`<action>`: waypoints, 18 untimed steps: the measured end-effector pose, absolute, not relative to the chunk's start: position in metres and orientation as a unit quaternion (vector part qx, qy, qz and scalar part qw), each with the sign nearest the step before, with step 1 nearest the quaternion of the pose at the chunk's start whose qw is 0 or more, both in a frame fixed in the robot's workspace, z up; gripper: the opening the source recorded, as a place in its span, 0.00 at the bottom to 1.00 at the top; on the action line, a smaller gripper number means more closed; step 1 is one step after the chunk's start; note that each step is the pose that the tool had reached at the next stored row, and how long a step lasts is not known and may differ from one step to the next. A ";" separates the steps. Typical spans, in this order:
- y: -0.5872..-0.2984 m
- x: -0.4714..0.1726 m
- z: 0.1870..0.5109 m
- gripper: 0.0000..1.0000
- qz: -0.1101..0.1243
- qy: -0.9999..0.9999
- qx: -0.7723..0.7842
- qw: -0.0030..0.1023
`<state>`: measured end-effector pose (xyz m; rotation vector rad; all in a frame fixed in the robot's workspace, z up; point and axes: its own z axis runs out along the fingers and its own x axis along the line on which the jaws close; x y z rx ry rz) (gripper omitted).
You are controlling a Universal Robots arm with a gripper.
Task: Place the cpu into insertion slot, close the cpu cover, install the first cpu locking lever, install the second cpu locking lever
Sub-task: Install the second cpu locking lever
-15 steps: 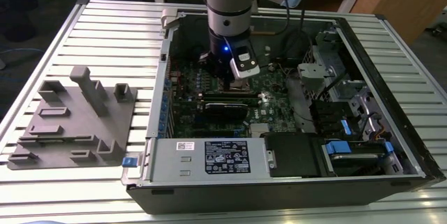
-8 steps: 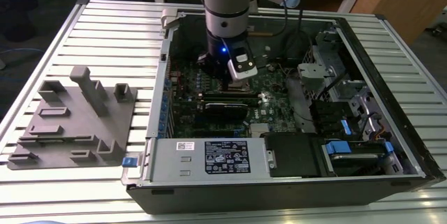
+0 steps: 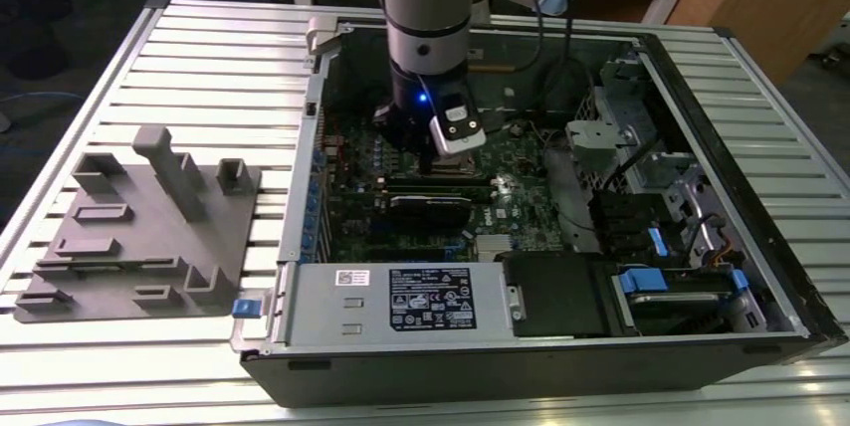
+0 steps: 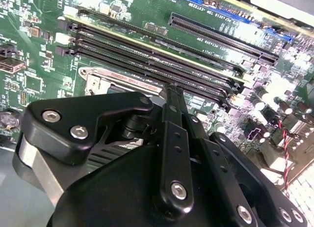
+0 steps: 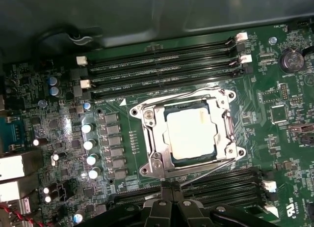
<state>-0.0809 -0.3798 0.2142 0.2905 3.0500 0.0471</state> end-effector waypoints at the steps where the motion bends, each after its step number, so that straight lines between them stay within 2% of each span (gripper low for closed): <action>1: -0.380 -0.081 0.213 0.11 0.015 0.995 0.095 0.039; 18: -0.380 -0.082 0.206 0.11 0.015 0.995 0.095 0.039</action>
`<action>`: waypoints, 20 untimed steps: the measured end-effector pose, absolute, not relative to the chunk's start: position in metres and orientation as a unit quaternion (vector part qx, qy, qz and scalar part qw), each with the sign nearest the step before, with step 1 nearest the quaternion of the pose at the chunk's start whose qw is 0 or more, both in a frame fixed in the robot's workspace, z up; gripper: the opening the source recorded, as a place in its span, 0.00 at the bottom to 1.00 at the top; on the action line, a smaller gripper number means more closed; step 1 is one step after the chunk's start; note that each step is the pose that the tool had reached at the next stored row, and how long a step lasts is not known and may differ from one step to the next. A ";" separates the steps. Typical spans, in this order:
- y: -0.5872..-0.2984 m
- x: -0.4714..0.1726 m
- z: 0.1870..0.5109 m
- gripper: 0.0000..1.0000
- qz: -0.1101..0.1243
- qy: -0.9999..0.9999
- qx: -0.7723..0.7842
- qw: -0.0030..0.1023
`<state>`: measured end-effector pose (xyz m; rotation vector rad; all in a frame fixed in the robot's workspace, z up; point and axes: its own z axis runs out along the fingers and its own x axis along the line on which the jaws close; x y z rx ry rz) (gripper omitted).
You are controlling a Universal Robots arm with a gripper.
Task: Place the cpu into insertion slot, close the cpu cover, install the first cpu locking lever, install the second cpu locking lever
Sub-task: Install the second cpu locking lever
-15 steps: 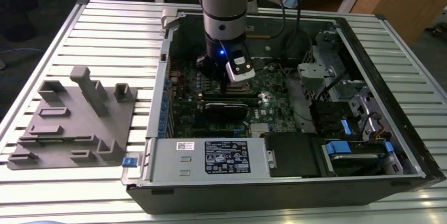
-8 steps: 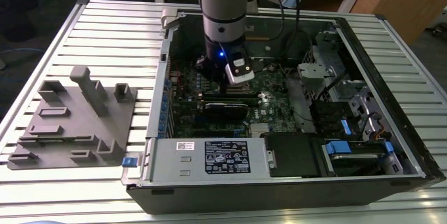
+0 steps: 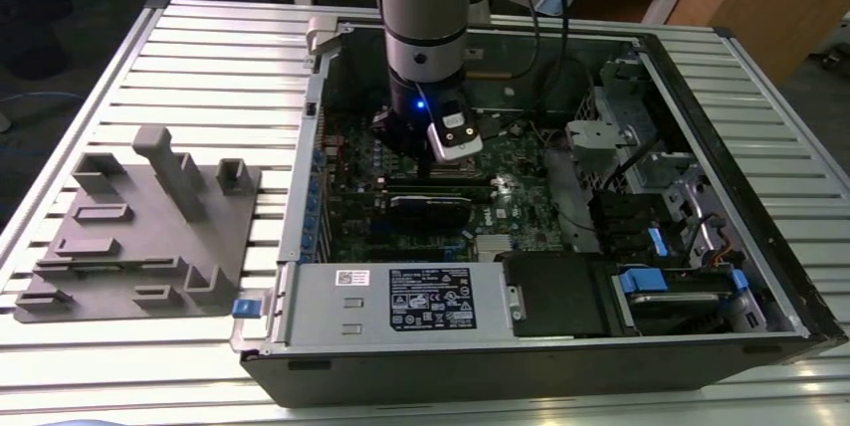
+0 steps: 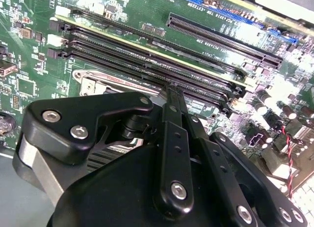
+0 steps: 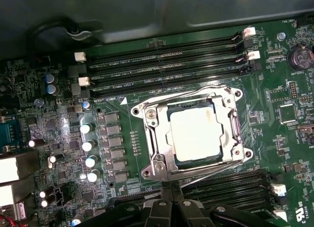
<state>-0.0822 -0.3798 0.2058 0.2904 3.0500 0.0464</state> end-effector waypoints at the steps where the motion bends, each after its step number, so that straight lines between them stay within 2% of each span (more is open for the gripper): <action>1: -0.380 -0.083 0.206 0.11 0.015 0.995 0.095 0.039; 16: -0.380 -0.088 0.201 0.11 0.015 0.995 0.095 0.039; 20: -0.380 -0.088 0.201 0.11 0.026 0.994 0.095 0.038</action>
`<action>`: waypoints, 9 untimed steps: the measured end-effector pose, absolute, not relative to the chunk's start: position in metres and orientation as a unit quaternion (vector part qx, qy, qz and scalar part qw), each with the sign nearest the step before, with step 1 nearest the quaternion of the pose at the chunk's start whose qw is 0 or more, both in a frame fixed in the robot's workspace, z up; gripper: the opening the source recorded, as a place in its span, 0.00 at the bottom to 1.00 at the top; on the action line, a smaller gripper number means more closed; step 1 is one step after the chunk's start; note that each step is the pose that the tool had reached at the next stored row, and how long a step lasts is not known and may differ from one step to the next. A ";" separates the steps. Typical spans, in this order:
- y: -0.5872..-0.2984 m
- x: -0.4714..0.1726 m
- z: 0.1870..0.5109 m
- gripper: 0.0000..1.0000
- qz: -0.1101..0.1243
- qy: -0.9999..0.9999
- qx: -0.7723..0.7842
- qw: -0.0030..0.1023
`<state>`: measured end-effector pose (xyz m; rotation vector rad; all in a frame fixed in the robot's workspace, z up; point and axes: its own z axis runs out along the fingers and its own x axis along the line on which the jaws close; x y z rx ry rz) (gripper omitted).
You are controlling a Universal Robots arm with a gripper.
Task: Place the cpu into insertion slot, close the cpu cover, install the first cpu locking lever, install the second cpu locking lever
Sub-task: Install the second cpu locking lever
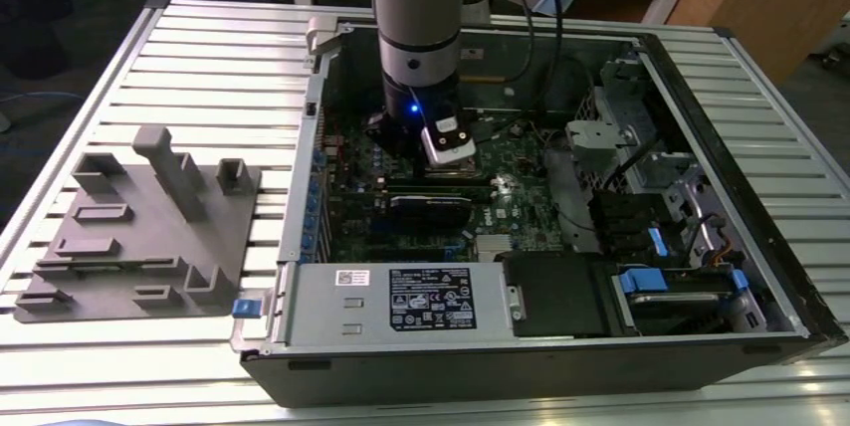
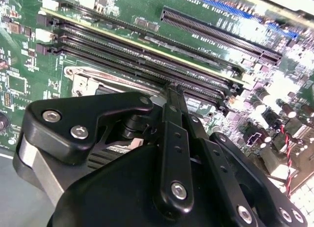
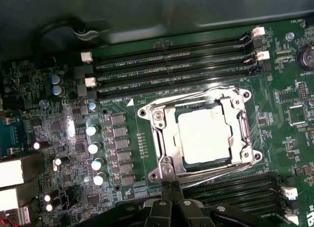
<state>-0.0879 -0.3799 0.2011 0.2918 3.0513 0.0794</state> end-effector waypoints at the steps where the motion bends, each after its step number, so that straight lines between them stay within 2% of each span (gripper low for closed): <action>1: -0.380 -0.088 0.201 0.11 0.027 0.994 0.095 0.038; 9: -0.380 -0.090 0.198 0.11 0.043 0.994 0.096 0.037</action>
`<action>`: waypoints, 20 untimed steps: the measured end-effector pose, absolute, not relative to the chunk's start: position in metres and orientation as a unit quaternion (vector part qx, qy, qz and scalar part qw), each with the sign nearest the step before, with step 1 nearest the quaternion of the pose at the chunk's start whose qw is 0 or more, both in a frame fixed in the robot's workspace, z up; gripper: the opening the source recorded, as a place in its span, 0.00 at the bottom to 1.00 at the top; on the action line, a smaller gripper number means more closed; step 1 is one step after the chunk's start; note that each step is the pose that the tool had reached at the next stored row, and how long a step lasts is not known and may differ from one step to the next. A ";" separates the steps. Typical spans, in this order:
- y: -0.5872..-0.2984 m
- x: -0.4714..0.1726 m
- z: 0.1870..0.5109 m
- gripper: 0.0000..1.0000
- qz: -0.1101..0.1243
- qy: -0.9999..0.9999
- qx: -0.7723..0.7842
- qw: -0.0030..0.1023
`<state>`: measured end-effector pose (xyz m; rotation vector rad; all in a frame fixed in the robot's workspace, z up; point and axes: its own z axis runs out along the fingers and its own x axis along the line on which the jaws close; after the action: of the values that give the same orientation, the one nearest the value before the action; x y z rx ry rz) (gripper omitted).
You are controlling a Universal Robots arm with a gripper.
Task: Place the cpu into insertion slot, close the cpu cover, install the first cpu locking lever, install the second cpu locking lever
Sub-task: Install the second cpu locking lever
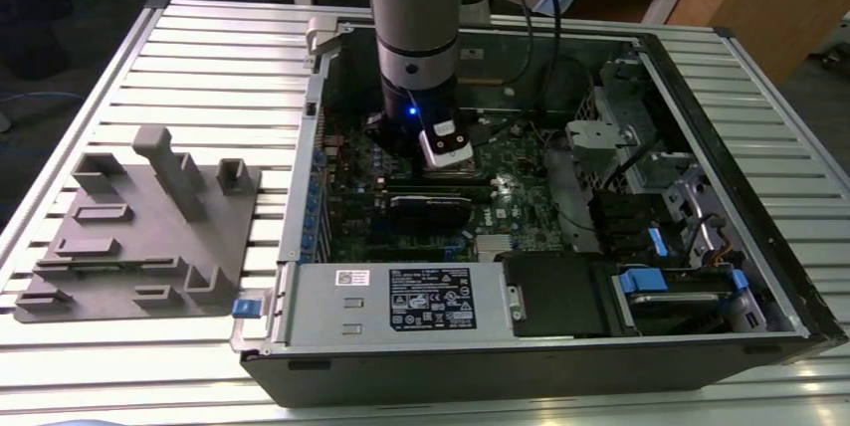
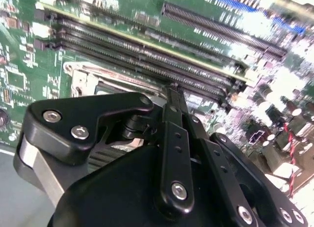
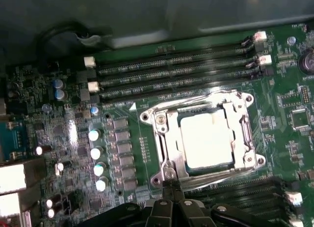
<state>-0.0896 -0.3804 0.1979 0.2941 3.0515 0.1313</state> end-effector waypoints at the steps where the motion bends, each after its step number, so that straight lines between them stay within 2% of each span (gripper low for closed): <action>1: -0.380 -0.090 0.198 0.11 0.045 0.994 0.096 0.036; 20: -0.381 -0.100 0.195 0.11 0.050 0.993 0.096 0.037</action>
<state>-0.0996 -0.3809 0.1955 0.2945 3.0491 0.1535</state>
